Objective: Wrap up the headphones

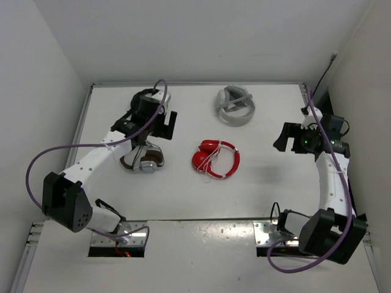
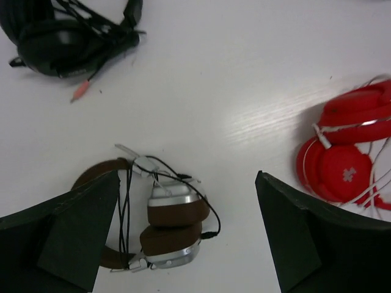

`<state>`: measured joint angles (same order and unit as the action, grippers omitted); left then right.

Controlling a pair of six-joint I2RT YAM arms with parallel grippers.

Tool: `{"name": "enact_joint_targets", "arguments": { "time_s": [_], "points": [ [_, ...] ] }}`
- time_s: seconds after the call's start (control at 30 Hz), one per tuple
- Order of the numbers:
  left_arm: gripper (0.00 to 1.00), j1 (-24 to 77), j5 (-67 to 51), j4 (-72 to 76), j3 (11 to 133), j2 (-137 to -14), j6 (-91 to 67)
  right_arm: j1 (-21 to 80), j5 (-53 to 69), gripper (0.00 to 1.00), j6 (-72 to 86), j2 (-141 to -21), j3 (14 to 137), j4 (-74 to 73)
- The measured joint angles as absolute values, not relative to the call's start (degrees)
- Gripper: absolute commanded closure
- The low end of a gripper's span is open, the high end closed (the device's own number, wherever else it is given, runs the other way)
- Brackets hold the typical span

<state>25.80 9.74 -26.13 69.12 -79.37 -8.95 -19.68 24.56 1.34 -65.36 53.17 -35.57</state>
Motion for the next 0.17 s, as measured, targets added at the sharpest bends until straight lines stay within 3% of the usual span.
{"name": "enact_joint_targets", "arguments": {
  "time_s": [0.17],
  "points": [
    [0.01,25.06,8.4,-26.72,63.61,-77.28,-9.58,-19.2,24.64,0.0,-1.96,-61.95,49.45,-36.25]
  ]
}}
